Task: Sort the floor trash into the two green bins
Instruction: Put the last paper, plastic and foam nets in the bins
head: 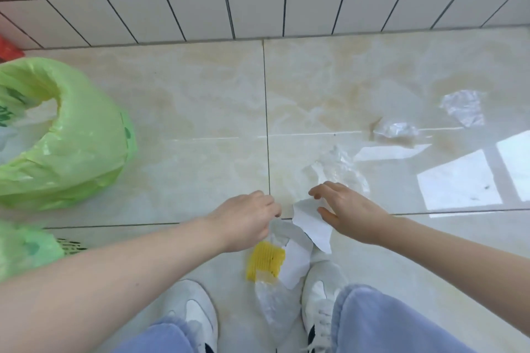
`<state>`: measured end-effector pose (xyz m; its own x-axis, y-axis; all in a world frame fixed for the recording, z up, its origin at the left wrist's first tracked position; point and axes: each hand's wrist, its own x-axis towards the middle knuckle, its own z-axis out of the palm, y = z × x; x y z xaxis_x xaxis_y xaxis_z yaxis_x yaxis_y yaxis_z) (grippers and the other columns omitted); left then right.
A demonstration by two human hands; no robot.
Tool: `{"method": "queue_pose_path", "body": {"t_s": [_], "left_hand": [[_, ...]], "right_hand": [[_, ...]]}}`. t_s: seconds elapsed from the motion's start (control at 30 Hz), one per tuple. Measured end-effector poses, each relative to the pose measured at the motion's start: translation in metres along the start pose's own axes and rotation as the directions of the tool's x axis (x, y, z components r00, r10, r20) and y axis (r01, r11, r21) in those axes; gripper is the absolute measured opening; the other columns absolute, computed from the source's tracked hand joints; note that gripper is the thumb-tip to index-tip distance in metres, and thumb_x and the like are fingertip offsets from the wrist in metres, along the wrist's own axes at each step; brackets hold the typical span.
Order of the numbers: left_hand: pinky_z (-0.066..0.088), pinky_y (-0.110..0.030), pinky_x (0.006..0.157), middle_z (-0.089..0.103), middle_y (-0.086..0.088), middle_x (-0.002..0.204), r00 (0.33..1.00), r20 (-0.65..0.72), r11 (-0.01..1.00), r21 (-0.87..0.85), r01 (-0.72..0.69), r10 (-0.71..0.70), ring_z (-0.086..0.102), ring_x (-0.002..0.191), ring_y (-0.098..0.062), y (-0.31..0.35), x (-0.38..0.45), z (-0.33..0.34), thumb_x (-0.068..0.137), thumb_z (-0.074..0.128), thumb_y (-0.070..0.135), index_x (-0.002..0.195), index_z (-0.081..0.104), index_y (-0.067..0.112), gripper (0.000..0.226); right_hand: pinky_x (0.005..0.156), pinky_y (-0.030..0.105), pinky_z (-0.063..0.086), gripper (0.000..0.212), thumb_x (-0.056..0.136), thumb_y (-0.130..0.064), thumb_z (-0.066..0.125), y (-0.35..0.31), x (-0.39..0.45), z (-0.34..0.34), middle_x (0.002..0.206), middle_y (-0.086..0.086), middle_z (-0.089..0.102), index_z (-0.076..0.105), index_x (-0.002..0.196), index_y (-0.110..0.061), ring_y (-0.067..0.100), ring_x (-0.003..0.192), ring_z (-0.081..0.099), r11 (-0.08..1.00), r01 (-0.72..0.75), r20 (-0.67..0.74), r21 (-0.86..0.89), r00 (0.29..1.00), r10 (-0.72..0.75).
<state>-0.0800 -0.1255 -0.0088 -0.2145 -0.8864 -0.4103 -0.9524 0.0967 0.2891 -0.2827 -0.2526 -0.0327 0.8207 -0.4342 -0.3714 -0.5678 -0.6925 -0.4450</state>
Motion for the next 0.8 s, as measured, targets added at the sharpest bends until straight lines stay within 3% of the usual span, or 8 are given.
{"method": "queue_pose_path", "body": {"t_s": [0.17, 0.27, 0.37, 0.6, 0.73, 0.8], "left_hand": [[0.046, -0.034, 0.079, 0.055, -0.005, 0.111, 0.995, -0.087, 0.993, -0.116, 0.037, -0.047, 0.050, 0.106, -0.024, 0.032, 0.018, 0.042, 0.083, 0.051, 0.013, 0.114, 0.057, 0.011, 0.032], [0.048, -0.025, 0.061, 0.060, 0.000, 0.087, 0.994, -0.104, 0.999, -0.039, -0.024, 0.020, 0.060, 0.082, -0.022, 0.049, 0.026, 0.058, 0.058, 0.068, 0.013, 0.087, 0.064, 0.015, 0.030], [0.047, -0.021, 0.062, 0.059, 0.004, 0.077, 0.995, -0.089, 0.997, 0.059, -0.041, 0.046, 0.060, 0.074, -0.018, 0.061, 0.031, 0.071, 0.045, 0.075, 0.017, 0.076, 0.063, 0.022, 0.034], [0.047, -0.025, 0.069, 0.058, 0.003, 0.082, 0.990, -0.138, 0.997, 0.070, 0.028, -0.019, 0.057, 0.074, -0.019, 0.069, 0.033, 0.091, 0.036, 0.082, 0.022, 0.096, 0.065, 0.020, 0.062], [0.044, -0.023, 0.055, 0.057, 0.002, 0.081, 0.982, -0.183, 0.998, 0.023, 0.062, -0.056, 0.056, 0.069, -0.019, 0.068, 0.031, 0.091, 0.027, 0.082, 0.013, 0.092, 0.062, 0.017, 0.069], [0.039, -0.022, 0.049, 0.055, 0.001, 0.078, 0.981, -0.176, 0.997, 0.004, 0.079, -0.077, 0.056, 0.065, -0.019, 0.065, 0.029, 0.088, 0.019, 0.078, 0.007, 0.088, 0.050, 0.017, 0.075]], "right_hand": [[0.093, 0.031, 0.044, 0.040, 0.093, -0.021, 0.049, 0.011, -0.002, 0.022, 0.126, 0.001, 0.048, 0.045, 0.133, -0.015, 0.023, 0.110, 0.047, 0.995, -0.030, 0.002, -0.092, 1.000, 0.030], [0.094, 0.029, 0.043, 0.045, 0.092, -0.022, 0.052, 0.012, -0.001, 0.026, 0.129, 0.002, 0.044, 0.044, 0.135, -0.013, 0.024, 0.110, 0.048, 0.991, -0.037, -0.015, -0.130, 0.999, 0.036], [0.097, 0.028, 0.040, 0.053, 0.092, -0.030, 0.054, 0.011, 0.004, 0.028, 0.131, 0.001, 0.039, 0.036, 0.140, -0.017, 0.023, 0.113, 0.044, 0.986, -0.065, 0.004, -0.154, 0.998, 0.066], [0.088, 0.028, 0.043, 0.069, 0.085, -0.042, 0.062, -0.001, 0.015, 0.034, 0.128, 0.004, 0.035, 0.027, 0.142, -0.023, 0.024, 0.106, 0.043, 0.964, -0.144, 0.030, -0.222, 0.988, 0.155], [0.086, 0.029, 0.043, 0.072, 0.079, -0.047, 0.067, -0.002, 0.020, 0.039, 0.129, 0.006, 0.030, 0.032, 0.136, -0.022, 0.026, 0.102, 0.040, 0.938, -0.199, 0.018, -0.282, 0.977, 0.213], [0.087, 0.030, 0.043, 0.058, 0.079, -0.044, 0.066, 0.002, 0.022, 0.039, 0.129, 0.006, 0.030, 0.041, 0.125, -0.020, 0.027, 0.104, 0.038, 0.940, -0.211, 0.007, -0.268, 0.975, 0.221]]}}
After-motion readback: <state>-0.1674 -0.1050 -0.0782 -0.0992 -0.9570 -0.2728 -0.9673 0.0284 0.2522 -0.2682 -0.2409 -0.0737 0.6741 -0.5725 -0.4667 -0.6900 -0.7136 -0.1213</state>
